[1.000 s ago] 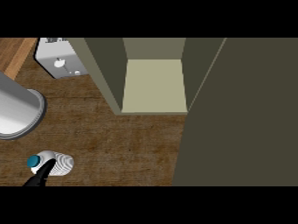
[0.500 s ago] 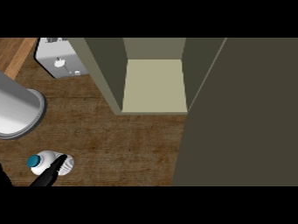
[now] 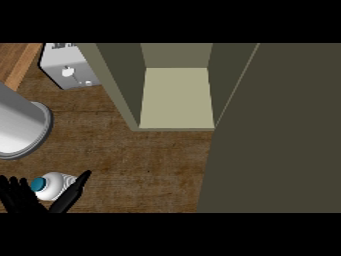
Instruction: Pick up the bottled water, place it into the cabinet and close the cabinet
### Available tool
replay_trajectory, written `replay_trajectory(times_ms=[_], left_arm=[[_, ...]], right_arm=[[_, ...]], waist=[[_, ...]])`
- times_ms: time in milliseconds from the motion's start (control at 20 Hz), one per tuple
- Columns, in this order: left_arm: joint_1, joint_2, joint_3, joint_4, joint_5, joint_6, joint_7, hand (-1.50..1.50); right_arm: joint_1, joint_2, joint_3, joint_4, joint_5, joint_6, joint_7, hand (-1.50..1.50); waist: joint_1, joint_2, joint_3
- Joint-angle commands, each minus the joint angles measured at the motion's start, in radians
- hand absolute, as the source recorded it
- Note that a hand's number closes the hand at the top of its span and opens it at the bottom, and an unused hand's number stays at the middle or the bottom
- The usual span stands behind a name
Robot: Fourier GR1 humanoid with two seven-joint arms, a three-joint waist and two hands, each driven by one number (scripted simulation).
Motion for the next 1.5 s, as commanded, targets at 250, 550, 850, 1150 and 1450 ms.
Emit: replay_trajectory(times_ms=[250,550,850,1150,1450], left_arm=[[-0.092,-0.001,0.061,0.284,0.171,-0.106,-0.211,-1.5],[-0.163,-0.001,0.044,0.406,0.276,-0.063,-0.34,-1.5],[-0.156,-0.001,0.082,0.499,0.336,-0.164,-0.427,-1.5],[-0.189,-0.001,0.069,0.616,0.434,-0.252,-0.578,-1.5],[-0.284,-0.001,0.091,0.748,0.489,-0.354,-0.668,1.5]], right_arm=[[-0.021,-0.01,0.055,-0.091,0.14,-0.027,0.083,-1.5],[0.028,-0.033,0.091,-0.077,0.14,-0.053,0.007,-1.5],[-0.05,-0.066,-0.012,-0.145,0.07,-0.024,0.123,-1.5],[0.044,-0.103,0.067,-0.112,0.075,-0.047,-0.003,-1.5],[-0.015,-0.069,0.053,-0.069,0.079,-0.062,0.029,-1.5]], waist=[[-0.002,0.0,0.0],[-0.004,0.0,0.0],[-0.001,0.002,0.0],[-0.005,0.001,0.001],[-0.004,0.002,0.0]])
